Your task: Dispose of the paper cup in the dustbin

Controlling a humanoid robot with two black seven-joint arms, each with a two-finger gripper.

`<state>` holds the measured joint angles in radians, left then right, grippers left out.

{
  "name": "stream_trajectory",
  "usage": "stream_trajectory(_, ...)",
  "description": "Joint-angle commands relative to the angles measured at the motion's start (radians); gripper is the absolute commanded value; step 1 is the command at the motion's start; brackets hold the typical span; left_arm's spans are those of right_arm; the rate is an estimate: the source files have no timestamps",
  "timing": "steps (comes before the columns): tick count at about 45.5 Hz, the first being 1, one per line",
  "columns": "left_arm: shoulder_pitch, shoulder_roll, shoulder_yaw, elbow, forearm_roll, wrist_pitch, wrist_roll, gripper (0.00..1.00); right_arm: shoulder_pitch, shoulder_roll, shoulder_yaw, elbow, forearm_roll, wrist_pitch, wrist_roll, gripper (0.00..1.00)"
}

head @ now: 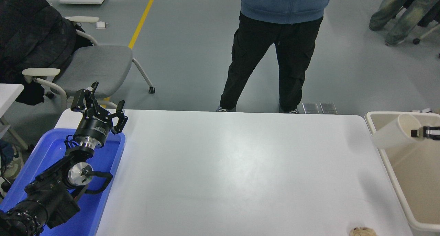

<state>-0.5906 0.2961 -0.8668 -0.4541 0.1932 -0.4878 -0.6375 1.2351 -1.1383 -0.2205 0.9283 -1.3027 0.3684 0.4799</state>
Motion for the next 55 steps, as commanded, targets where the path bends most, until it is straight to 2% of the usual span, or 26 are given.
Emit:
stream_trajectory(1, 0.0, 0.0, 0.0, 0.0, 0.0, 0.0, 0.001, 1.0, 0.04, -0.038, 0.004, -0.006, 0.0, 0.02, 0.0, 0.0)
stream_trajectory(15, 0.0, 0.0, 0.0, 0.0, 0.0, 0.0, 0.001, 1.0, 0.035, -0.026, 0.015, -0.216, 0.017, 0.018, 0.026, 0.0)
stream_trajectory(20, 0.0, 0.0, 0.0, 0.0, 0.0, 0.0, -0.001, 1.0, 0.024, 0.026, 0.007, -0.362, 0.101, 0.015, 0.028, 0.0)
stream_trajectory(27, 0.0, 0.0, 0.0, 0.0, 0.0, -0.002, -0.001, 1.0, -0.046, 0.075, 0.0, -0.529, 0.333, 0.02, 0.026, 0.0)
stream_trajectory(32, 0.0, 0.0, 0.0, 0.0, 0.0, 0.0, -0.001, 1.0, -0.092, 0.084, 0.0, -0.565, 0.459, 0.021, 0.016, 0.0)
stream_trajectory(36, 0.0, 0.0, 0.0, 0.0, 0.0, 0.0, 0.001, 1.0, -0.144, 0.095, 0.0, -0.571, 0.621, 0.021, -0.007, 0.0)
stream_trajectory(49, 0.0, 0.0, 0.0, 0.0, 0.0, 0.0, -0.001, 1.0, -0.331, 0.202, 0.004, -0.675, 1.206, -0.006, -0.199, 0.0)
stream_trajectory(55, 0.0, 0.0, 0.0, 0.0, 0.0, 0.0, 0.001, 1.0, -0.402, 0.272, 0.02, -0.717, 1.52, -0.107, -0.351, 0.0)
